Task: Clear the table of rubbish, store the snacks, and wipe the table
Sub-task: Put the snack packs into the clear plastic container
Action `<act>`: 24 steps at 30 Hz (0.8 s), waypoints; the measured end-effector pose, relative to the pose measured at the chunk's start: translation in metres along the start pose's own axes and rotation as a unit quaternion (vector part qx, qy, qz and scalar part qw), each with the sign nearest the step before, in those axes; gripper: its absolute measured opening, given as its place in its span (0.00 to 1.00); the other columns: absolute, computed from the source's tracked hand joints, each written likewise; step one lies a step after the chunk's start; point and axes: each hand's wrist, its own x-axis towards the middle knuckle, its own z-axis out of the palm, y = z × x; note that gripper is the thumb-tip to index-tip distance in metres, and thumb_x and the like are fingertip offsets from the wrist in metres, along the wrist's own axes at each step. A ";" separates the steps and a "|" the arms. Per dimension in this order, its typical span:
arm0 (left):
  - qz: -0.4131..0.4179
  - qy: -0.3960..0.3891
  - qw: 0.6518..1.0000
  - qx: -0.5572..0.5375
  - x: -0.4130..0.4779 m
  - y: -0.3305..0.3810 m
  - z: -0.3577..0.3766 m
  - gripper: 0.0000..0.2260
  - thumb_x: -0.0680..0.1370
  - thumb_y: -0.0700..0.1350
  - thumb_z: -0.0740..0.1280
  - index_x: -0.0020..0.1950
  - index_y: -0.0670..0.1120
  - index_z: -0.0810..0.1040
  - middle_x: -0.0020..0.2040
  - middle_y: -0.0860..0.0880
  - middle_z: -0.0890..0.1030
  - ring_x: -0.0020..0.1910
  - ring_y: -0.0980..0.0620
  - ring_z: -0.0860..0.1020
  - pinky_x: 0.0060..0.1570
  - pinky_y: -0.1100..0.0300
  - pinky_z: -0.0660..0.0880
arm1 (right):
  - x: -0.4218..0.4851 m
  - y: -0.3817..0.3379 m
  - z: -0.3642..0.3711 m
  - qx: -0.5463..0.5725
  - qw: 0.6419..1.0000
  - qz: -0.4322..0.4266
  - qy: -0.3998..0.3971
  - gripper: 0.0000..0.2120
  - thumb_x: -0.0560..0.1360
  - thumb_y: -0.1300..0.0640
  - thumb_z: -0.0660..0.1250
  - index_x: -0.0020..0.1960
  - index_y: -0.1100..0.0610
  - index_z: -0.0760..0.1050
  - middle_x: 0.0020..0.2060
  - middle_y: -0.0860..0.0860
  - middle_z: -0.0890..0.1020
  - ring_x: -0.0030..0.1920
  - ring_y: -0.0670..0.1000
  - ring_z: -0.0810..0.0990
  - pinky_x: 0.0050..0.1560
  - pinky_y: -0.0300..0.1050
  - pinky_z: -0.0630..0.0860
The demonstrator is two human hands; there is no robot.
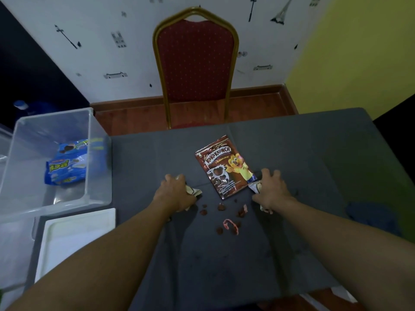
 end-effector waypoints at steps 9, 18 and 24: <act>0.025 0.073 0.997 0.012 -0.011 0.003 -0.035 0.30 0.74 0.68 0.61 0.66 0.48 0.72 0.60 0.44 0.71 0.55 0.43 0.76 0.55 0.46 0.78 | -0.004 -0.014 -0.023 0.040 0.996 0.018 0.078 0.25 0.73 0.46 0.72 0.63 0.53 0.67 0.61 0.57 0.65 0.57 0.58 0.74 0.54 0.53 0.79; 0.045 0.185 0.981 0.027 -0.031 -0.026 -0.079 0.26 0.74 0.66 0.58 0.63 0.51 0.74 0.58 0.46 0.73 0.57 0.46 0.74 0.61 0.47 0.65 | -0.020 -0.092 -0.045 0.129 0.976 -0.144 0.103 0.18 0.75 0.47 0.69 0.63 0.46 0.69 0.54 0.54 0.70 0.52 0.56 0.75 0.52 0.50 0.77; 0.055 0.253 0.965 -0.032 -0.048 -0.075 -0.115 0.22 0.74 0.62 0.63 0.61 0.50 0.74 0.54 0.46 0.72 0.53 0.46 0.74 0.55 0.50 0.70 | -0.032 -0.162 -0.052 0.135 0.956 -0.236 0.108 0.20 0.75 0.49 0.68 0.65 0.46 0.71 0.55 0.53 0.72 0.53 0.57 0.74 0.54 0.49 0.73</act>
